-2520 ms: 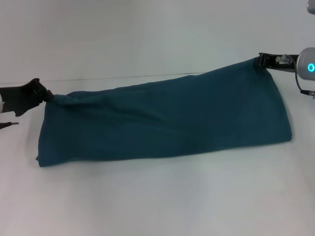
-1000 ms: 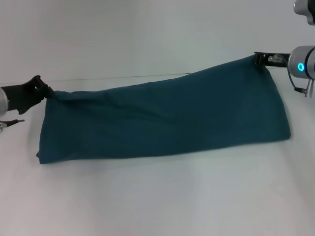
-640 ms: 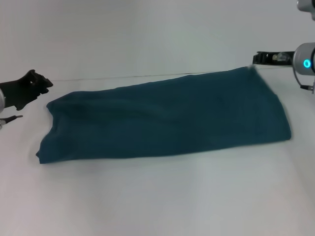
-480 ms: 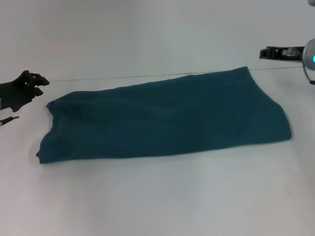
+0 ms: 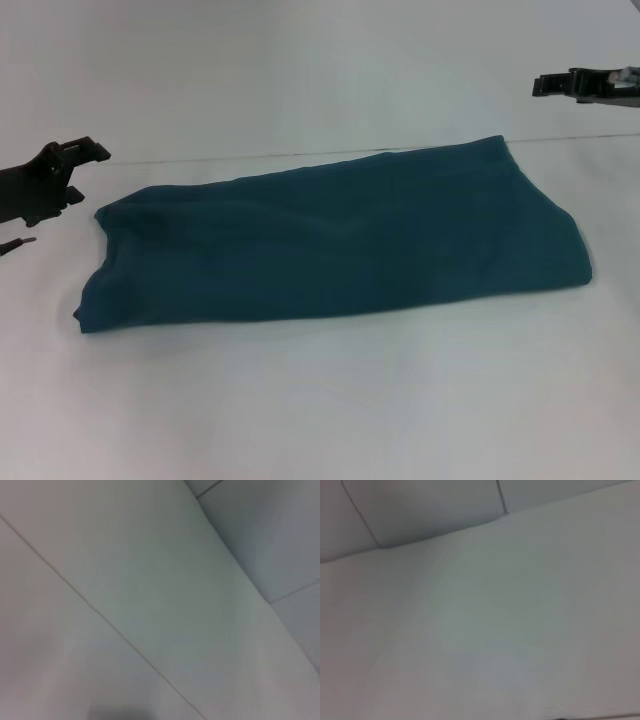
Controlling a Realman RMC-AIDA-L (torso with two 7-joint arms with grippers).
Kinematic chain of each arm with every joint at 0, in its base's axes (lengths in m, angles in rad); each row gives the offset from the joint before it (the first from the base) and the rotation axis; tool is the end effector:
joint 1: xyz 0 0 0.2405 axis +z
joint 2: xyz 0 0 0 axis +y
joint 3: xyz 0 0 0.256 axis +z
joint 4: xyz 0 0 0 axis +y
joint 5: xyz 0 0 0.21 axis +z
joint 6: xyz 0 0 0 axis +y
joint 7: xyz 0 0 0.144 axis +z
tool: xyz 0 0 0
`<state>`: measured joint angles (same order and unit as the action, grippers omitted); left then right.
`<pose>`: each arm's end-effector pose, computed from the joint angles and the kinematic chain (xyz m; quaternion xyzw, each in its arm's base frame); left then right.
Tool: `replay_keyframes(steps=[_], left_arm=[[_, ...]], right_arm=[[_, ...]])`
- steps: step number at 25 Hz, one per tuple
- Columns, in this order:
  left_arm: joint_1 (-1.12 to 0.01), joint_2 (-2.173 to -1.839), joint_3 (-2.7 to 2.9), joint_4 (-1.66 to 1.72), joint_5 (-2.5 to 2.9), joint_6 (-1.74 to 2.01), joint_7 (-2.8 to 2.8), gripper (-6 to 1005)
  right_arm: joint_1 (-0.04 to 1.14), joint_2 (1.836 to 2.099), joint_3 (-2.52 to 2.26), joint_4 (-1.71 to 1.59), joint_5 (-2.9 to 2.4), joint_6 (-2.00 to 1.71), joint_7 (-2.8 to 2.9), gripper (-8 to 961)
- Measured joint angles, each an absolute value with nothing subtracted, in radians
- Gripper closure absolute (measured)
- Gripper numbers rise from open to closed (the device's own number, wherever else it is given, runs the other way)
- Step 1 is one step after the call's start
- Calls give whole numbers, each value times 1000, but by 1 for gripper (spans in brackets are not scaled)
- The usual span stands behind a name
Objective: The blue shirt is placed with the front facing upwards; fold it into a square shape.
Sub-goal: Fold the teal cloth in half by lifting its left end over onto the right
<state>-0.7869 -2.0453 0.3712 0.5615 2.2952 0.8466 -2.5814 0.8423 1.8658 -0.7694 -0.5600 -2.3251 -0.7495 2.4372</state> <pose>-0.2887 0.4487 0.0466 -0.5629 -0.7001 -0.3130 0.3084 0.2660 0.4909 0.1064 -0.7237 0.5195 0.1533 0.4276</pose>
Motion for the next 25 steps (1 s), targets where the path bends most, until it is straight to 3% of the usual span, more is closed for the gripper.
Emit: replay_keyframes(steps=[6, 11, 17, 20, 25], left_arm=[[-743, -2064, 371, 664, 2272, 1000, -2547, 239], [-701, -2061, 371, 692, 2224, 1151, -2465, 119], [-666, -2056, 370, 687, 2220, 1276, -2419, 125], [-645, -2075, 365, 679, 2200, 1282, -2428, 124], [-620, -2093, 364, 644, 2166, 1268, -2431, 124]], right_arm=[[697, 1886, -699, -722, -2114, -1008, 2356, 246], [545, 1891, -689, -762, -1891, -1200, 2253, 142], [414, 1903, -618, -751, -1826, -1351, 2195, 159], [368, 1924, -562, -748, -1823, -1384, 2167, 159], [364, 1920, -542, -714, -1827, -1387, 2153, 159]])
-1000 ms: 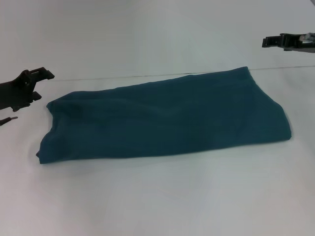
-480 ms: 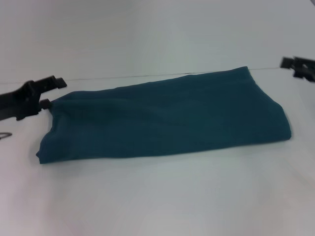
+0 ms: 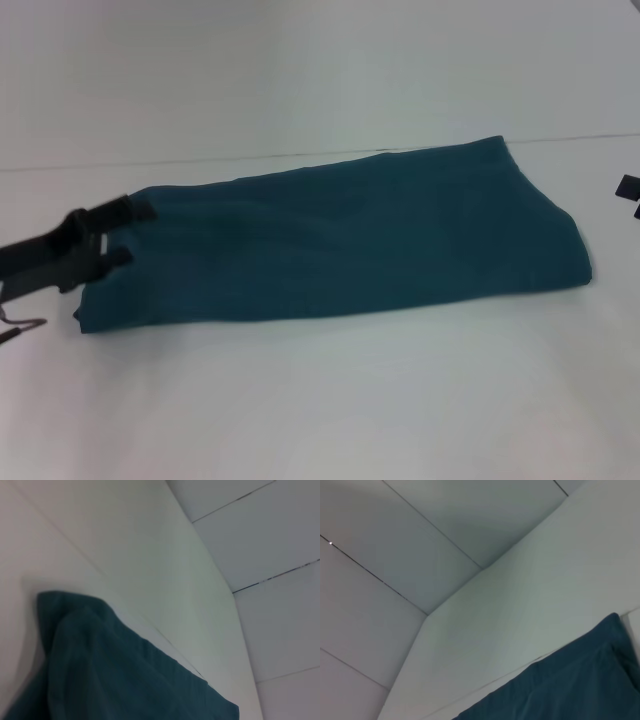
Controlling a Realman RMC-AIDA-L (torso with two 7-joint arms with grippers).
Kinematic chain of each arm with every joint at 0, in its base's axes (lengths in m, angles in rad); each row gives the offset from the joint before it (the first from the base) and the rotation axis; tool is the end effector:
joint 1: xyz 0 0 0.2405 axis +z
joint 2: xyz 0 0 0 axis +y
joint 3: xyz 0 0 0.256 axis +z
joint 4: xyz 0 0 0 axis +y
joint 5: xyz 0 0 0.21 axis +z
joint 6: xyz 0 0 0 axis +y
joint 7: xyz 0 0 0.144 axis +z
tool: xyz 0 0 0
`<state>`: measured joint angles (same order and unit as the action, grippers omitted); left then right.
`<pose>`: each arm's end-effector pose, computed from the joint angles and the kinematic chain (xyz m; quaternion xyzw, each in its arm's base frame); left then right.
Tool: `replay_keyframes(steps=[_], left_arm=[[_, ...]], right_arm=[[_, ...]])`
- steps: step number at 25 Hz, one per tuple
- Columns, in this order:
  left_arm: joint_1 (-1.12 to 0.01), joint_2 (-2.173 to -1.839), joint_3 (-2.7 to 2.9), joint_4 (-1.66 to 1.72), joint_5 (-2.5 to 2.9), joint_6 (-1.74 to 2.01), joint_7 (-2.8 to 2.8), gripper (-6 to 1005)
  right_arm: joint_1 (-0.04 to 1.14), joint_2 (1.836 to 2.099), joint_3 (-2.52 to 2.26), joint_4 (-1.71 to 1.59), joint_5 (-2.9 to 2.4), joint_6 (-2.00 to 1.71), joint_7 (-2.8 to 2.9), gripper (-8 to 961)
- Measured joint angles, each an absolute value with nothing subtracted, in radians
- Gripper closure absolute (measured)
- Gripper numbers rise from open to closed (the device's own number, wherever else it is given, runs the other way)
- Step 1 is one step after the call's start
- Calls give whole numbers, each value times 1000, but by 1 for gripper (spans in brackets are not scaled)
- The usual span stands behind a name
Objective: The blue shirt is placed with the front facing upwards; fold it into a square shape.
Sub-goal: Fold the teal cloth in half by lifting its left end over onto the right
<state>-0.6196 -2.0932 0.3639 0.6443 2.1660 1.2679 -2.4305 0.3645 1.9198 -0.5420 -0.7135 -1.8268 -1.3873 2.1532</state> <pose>-0.2934 0.3794 0.0268 -0.6234 -0.6883 -0.3334 0.1631 0.3493 0.3293 0.1201 -0.6902 0.5773 0.3523 0.2573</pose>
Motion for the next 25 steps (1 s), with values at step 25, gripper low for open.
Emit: replay_keyframes(steps=[25], left_arm=[[-555, -2110, 382, 630, 2156, 1228, -2414, 125]], right_arm=[[376, 1916, -552, -687, -1830, -1403, 2155, 159]])
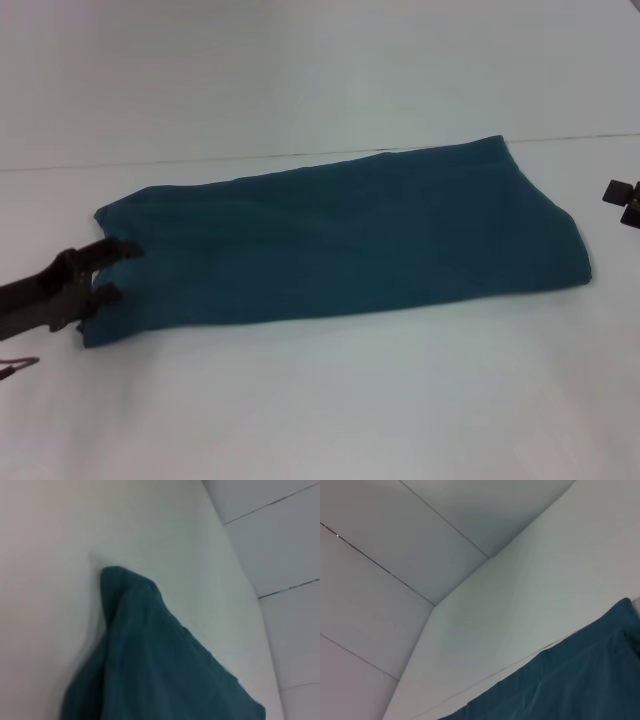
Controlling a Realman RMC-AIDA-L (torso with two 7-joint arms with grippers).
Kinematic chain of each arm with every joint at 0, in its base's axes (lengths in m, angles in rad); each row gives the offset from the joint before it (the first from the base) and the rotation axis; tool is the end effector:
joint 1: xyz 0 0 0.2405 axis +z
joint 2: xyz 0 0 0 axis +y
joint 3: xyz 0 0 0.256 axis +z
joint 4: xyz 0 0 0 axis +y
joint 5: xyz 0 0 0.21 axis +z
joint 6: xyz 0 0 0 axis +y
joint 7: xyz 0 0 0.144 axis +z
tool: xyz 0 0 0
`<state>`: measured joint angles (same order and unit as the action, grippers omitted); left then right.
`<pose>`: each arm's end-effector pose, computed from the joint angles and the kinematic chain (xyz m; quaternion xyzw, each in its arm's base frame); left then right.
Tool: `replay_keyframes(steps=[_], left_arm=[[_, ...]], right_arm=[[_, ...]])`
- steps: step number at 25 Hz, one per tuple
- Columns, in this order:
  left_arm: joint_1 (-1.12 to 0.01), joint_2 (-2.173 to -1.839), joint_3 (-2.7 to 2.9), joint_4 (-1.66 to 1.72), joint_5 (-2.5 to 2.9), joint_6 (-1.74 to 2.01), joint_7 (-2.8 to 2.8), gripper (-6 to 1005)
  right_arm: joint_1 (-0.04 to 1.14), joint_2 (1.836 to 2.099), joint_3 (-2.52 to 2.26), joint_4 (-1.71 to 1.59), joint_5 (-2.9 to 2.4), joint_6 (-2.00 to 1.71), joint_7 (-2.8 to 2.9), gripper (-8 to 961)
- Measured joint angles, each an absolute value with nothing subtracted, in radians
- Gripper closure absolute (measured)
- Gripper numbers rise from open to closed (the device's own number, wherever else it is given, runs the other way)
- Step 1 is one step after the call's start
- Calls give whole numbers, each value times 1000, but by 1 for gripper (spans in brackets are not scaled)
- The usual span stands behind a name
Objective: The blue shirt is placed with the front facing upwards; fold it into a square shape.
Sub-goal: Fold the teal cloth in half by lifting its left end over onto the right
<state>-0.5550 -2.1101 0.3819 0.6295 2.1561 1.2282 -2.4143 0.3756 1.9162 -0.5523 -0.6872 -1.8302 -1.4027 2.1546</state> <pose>-0.3166 0.3599 0.0159 -0.5996 -0.7093 -0.3249 0.1783 0.3463 0.3300 0.1134 -0.6942 0.5815 0.3503 0.2392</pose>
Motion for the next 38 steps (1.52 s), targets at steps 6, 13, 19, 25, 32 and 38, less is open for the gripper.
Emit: replay_keyframes(steps=[6, 13, 19, 25, 32, 38], left_arm=[[-590, -2120, 397, 613, 2152, 1129, -2414, 124], [-600, -2124, 475, 579, 2165, 1034, -2411, 124], [-587, -2124, 477, 592, 2167, 1058, -2413, 124], [-584, -2101, 518, 700, 2163, 1161, -2380, 125], [-610, -2076, 638, 797, 2265, 1132, -2245, 125], [-636, -2093, 706, 763, 2325, 968, -2366, 124]], right_arm=[[374, 1923, -552, -686, -1830, -1404, 2150, 159], [371, 1924, -553, -679, -1833, -1405, 2150, 159], [374, 1917, -554, -664, -1842, -1405, 2150, 159], [381, 1915, -553, -664, -1843, -1408, 2149, 159], [382, 1914, -554, -664, -1844, -1408, 2142, 159], [382, 1915, -552, -663, -1844, -1408, 2142, 159]])
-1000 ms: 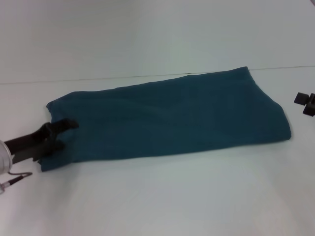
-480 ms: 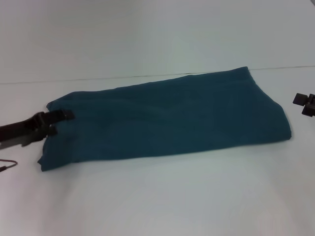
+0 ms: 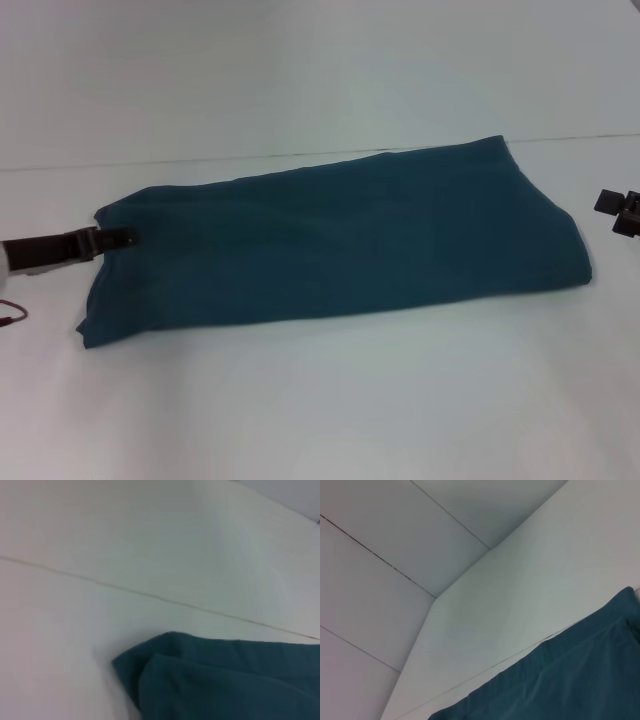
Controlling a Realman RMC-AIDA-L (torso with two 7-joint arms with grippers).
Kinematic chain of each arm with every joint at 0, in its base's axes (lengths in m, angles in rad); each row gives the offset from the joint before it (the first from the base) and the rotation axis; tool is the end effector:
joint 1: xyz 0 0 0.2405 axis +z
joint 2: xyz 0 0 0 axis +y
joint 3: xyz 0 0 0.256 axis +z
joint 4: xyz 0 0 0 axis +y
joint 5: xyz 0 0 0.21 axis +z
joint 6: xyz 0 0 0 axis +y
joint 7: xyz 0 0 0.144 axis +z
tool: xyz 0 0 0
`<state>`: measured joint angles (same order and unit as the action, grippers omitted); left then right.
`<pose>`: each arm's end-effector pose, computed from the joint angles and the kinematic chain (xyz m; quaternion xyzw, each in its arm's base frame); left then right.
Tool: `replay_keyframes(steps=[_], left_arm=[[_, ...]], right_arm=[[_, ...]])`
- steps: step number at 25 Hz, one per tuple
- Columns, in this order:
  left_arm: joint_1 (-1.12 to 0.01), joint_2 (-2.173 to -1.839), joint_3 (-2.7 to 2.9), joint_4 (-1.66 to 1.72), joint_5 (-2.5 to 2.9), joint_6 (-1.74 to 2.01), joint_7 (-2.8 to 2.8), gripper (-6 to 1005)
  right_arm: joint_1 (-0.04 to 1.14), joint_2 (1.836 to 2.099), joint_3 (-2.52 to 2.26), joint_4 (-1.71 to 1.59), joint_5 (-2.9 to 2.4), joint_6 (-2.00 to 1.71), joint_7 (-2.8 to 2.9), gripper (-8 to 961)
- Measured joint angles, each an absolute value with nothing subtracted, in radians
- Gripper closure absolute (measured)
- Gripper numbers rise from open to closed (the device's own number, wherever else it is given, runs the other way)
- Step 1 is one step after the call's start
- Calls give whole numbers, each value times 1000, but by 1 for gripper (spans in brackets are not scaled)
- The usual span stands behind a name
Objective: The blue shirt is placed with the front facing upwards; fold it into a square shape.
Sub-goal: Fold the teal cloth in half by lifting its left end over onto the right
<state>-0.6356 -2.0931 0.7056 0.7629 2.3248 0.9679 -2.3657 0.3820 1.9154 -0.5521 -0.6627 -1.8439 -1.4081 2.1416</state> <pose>-0.2918 0.4122 0.0253 -0.7379 -0.5735 -0.1587 0.3185 0.3470 0.3290 0.1072 -0.6974 0.5844 0.3447 0.2308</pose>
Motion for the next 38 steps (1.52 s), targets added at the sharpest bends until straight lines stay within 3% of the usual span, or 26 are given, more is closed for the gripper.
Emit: replay_keyframes(steps=[11, 38], left_arm=[[-670, -2116, 708, 706, 2317, 957, -2478, 124], [-668, -2111, 708, 668, 2321, 902, -2478, 125]], right_arm=[[385, 1917, -554, -661, -1844, -1405, 2144, 159], [377, 1917, -552, -658, -1844, -1408, 2144, 159]])
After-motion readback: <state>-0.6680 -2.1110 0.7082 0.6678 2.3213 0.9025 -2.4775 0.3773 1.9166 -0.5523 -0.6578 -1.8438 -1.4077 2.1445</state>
